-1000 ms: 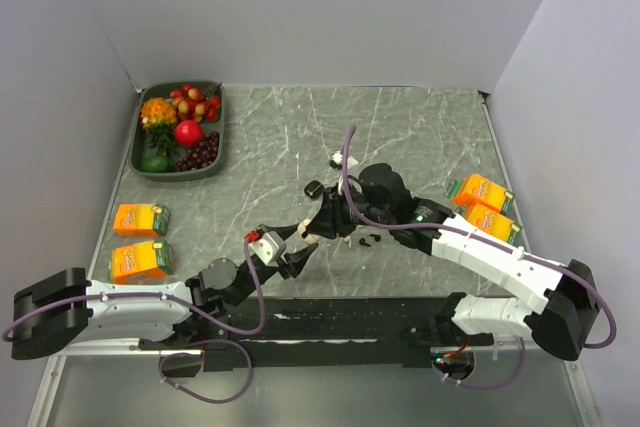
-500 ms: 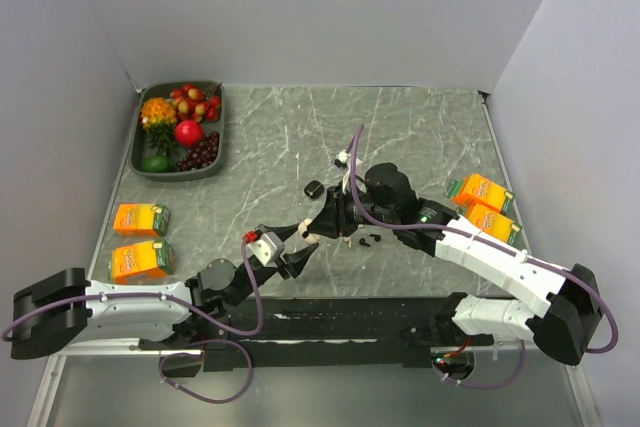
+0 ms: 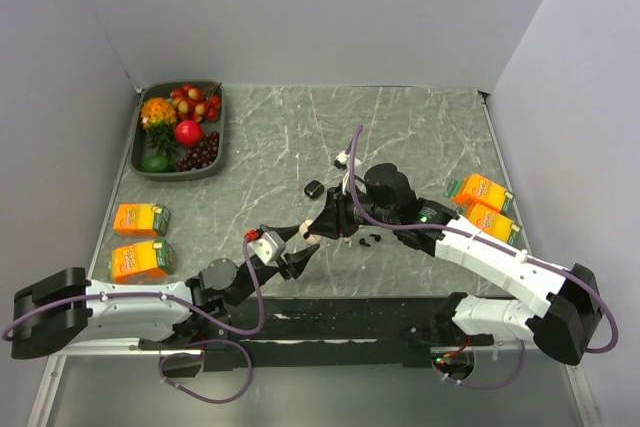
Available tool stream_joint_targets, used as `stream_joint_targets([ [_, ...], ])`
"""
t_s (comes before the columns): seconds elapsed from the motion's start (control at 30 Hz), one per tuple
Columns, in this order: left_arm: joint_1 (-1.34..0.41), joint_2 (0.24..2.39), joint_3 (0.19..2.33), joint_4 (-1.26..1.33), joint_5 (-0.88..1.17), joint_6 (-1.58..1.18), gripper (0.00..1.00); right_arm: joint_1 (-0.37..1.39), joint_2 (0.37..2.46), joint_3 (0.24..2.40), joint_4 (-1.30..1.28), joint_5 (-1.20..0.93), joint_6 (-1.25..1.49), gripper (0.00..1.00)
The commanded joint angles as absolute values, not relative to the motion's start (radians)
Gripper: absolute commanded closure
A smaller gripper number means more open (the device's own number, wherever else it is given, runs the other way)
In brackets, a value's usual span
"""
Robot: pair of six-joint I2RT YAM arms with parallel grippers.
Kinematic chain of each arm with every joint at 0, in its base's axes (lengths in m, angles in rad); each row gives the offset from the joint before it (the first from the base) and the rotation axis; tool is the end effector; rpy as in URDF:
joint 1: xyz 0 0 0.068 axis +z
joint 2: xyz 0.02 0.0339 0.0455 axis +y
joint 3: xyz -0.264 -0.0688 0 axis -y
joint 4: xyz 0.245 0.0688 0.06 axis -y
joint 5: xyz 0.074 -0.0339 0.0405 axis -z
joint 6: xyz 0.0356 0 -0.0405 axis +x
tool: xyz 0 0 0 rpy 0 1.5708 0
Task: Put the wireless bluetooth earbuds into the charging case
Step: Pick up the charging case at the center of the board.
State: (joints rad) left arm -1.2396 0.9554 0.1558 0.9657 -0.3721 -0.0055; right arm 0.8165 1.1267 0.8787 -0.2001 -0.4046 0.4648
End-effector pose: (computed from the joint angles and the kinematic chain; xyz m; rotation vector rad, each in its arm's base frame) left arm 0.0731 -0.1727 0.2129 0.5664 1.3463 -0.7643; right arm 0.1644 0.1954 0.3037 -0.6593 2.1005 1.1797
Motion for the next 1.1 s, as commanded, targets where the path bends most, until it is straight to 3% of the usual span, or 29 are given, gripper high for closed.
stream_joint_targets([
  [0.0, -1.233, 0.968, 0.184, 0.971, -0.439, -0.037, 0.56, 0.822, 1.114, 0.919, -0.213, -0.434, 0.420, 1.00],
  [0.43, -1.235, 0.989, 0.204, 0.962, -0.437, -0.032, 0.42, 0.831, 1.129, 0.956, -0.282, -0.416, 0.368, 1.00],
  [0.53, -1.233, 0.989, 0.204, 0.966, -0.434, -0.032, 0.32, 0.830, 1.134, 0.959, -0.287, -0.431, 0.364, 1.00],
  [0.7, -1.235, 0.989, 0.198, 0.973, -0.433, -0.032, 0.25, 0.830, 1.141, 0.963, -0.288, -0.452, 0.362, 1.00],
  [0.73, -1.235, 0.988, 0.198, 0.976, -0.434, -0.032, 0.11, 0.831, 1.143, 0.966, -0.294, -0.456, 0.361, 1.00],
  [0.8, -1.235, 0.985, 0.192, 0.977, -0.434, -0.032, 0.09, 0.831, 1.149, 0.971, -0.299, -0.460, 0.359, 1.00],
  [0.83, -1.235, 0.982, 0.192, 0.979, -0.431, -0.032, 0.01, 0.831, 1.152, 0.974, -0.302, -0.462, 0.357, 1.00],
  [1.07, -1.236, 0.986, 0.199, 0.965, -0.405, -0.017, 0.01, 0.830, 1.169, 0.983, -0.316, -0.477, 0.359, 1.00],
])
